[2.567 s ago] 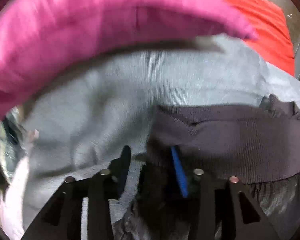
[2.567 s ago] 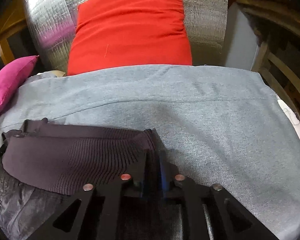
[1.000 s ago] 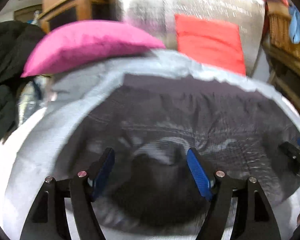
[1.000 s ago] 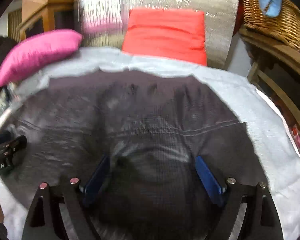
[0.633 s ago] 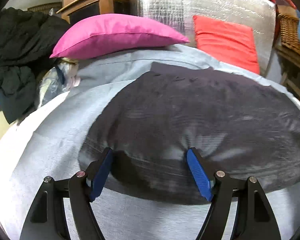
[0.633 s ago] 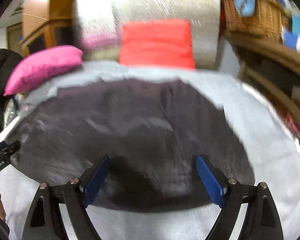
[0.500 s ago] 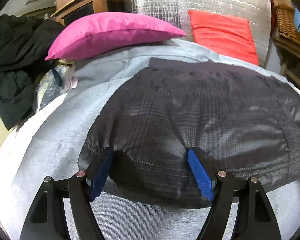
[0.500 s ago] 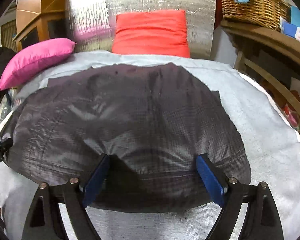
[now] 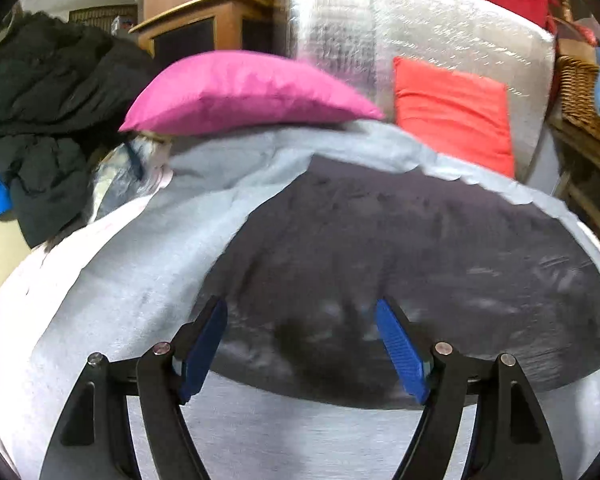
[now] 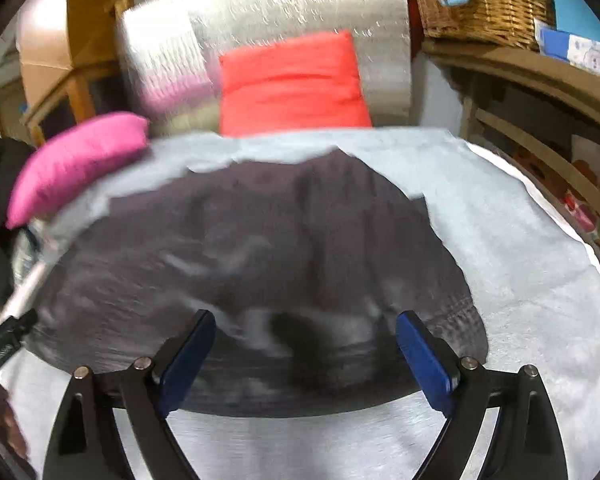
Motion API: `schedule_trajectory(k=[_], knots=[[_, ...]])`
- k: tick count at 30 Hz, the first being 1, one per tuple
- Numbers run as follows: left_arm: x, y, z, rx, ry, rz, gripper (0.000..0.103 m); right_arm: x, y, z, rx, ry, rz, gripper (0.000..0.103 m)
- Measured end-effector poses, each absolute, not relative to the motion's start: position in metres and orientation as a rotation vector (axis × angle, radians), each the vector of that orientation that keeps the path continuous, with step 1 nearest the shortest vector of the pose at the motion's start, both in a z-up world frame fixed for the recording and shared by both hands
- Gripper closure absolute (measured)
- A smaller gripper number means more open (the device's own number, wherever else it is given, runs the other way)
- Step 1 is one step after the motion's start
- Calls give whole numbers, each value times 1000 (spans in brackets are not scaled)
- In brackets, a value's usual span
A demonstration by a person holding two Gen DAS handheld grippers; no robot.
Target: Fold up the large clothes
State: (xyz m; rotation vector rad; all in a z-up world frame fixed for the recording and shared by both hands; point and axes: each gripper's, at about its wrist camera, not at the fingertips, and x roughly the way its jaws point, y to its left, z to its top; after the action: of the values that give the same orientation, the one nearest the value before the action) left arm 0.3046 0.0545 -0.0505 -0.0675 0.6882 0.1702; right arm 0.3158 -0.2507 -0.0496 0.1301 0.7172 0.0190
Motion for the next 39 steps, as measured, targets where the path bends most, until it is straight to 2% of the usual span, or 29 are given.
schedule_trajectory(k=[3,9,20,23,28,34,39], knots=[[306,30,-52,-4,681,141,25,319,-215,-50,35,718,74,10],[316,10,-98,85,761,141,24,329,-197,-89,9,795,84,10],[323,11,-102,100,796,133,22,332,-192,-104,-44,823,63,9],[316,17,-88,83,779,106,23,330,-201,-91,-6,822,91,10],[304,54,-67,6,691,200,23,320,-250,-60,65,697,2,10],[316,81,-98,-26,776,258,19,337,-303,-95,135,819,-74,9],[316,76,-102,-2,791,270,19,339,-306,-108,127,820,-75,4]])
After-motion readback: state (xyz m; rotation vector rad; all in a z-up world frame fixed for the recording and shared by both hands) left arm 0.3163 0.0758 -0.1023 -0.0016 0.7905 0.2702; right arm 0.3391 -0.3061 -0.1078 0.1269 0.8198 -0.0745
